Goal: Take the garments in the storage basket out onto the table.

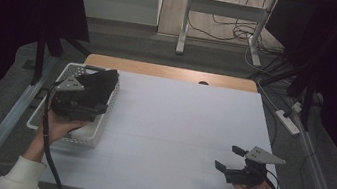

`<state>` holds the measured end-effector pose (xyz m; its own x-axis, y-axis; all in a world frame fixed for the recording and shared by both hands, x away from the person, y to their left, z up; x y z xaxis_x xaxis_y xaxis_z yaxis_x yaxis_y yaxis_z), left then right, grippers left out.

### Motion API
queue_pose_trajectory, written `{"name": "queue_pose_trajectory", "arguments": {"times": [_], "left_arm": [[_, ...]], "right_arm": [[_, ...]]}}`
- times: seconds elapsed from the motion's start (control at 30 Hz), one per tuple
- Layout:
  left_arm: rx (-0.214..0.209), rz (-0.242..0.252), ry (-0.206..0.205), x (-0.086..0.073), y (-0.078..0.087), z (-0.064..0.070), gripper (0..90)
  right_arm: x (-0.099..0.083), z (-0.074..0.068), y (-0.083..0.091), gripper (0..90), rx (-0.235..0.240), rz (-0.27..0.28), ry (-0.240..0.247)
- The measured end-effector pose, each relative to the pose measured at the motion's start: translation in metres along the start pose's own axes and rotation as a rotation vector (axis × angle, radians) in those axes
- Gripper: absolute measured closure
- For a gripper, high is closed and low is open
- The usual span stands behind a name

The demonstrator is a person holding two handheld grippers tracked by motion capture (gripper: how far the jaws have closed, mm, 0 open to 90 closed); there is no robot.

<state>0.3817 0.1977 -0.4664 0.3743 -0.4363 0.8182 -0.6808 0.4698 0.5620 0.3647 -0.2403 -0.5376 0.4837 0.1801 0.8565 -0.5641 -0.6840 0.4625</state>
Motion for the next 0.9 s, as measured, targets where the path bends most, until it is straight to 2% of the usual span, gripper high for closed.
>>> {"name": "queue_pose_trajectory", "arguments": {"times": [0.17,0.47,0.5,0.9], "left_arm": [[-0.012,0.015,0.021,0.002,0.000,-0.006,8.4],[0.039,-0.009,0.026,-0.002,-0.006,-0.027,8.4],[0.042,-0.011,0.037,-0.003,-0.008,-0.032,8.5],[0.070,-0.036,0.069,-0.008,-0.018,-0.053,8.6]], "right_arm": [[-0.001,0.001,0.001,8.6,-0.007,0.004,-0.001],[-0.002,0.003,0.000,8.6,-0.012,0.003,-0.005],[-0.002,0.002,0.000,8.6,-0.013,0.001,-0.005],[-0.004,0.003,-0.001,8.5,-0.027,-0.006,-0.002]]}}
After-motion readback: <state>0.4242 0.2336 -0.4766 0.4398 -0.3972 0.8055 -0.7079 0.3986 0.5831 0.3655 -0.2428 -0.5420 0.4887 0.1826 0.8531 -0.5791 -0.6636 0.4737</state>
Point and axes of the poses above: each handheld gripper's, and its own axes: y roughly backward along the jaws, x roughly out of its top, z roughly to its right, the point moved 10 cm from there along -y, roughly forward along the jaws, and after that the axes turned 12 degrees about -y, right-handed, at the moved point
